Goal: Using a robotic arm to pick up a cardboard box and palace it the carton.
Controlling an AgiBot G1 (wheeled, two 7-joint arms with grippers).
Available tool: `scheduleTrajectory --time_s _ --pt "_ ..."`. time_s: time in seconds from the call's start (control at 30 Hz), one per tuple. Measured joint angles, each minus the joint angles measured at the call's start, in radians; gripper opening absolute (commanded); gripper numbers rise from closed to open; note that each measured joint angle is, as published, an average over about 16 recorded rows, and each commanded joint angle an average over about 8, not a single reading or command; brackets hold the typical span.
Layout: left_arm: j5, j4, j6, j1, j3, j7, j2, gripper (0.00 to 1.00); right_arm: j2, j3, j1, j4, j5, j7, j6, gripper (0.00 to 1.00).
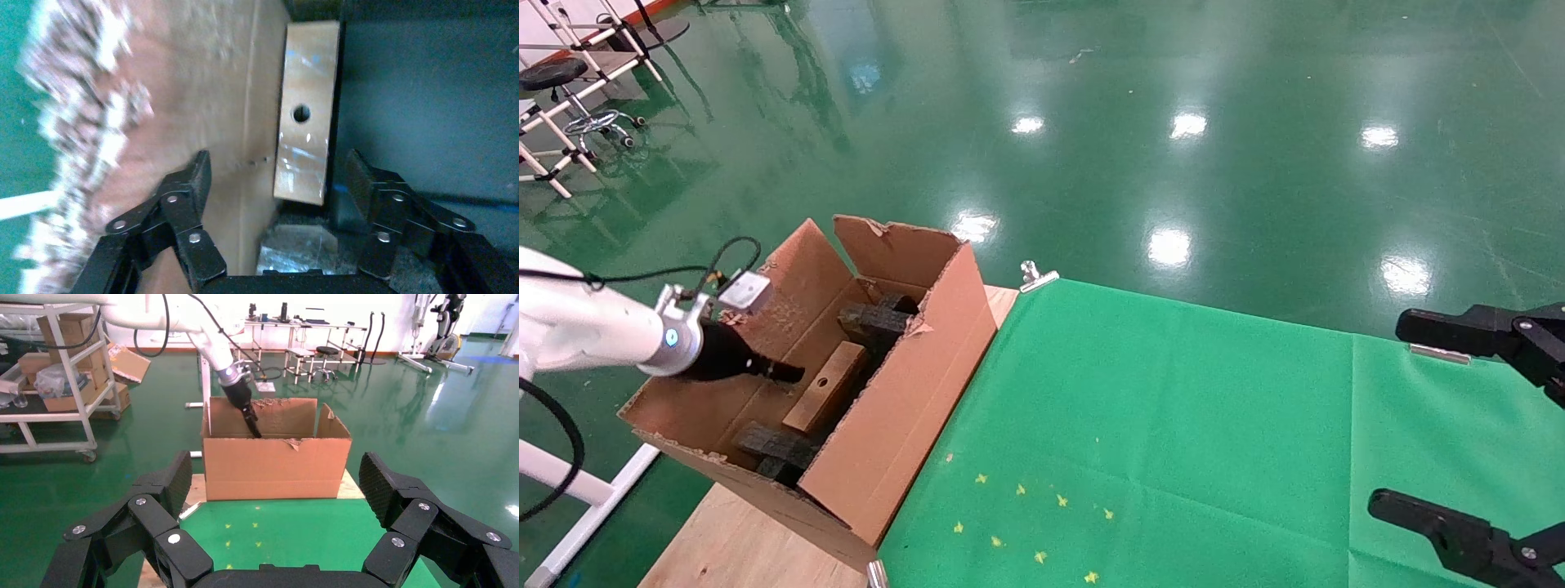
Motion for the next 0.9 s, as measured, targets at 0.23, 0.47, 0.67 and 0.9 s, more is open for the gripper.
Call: scheduleTrajectory --time_s 0.23,0.47,0.67,0.9 --pt "-0.022 -0.049 0.063 -0.098 -0.016 -0.006 -0.026 1.0 0.0 0.0 0.0 0.0 0.0 0.0 0.0 1.0" --pt "-0.091 -0.135 0.2 -0.206 -0.059 -0.063 -0.082 1.0 0.0 0.0 0.0 0.0 0.0 0.0 0.0 1.0" --pt "-0.204 -0.228 0.378 -0.253 -0.119 -0.172 -0.143 1.0 0.0 0.0 0.0 0.0 0.0 0.0 0.0 1.0" --pt "-0.365 -0.319 0.585 -0.243 -0.193 -0.309 -0.197 1.0 0.0 0.0 0.0 0.0 0.0 0.0 0.0 1.0"
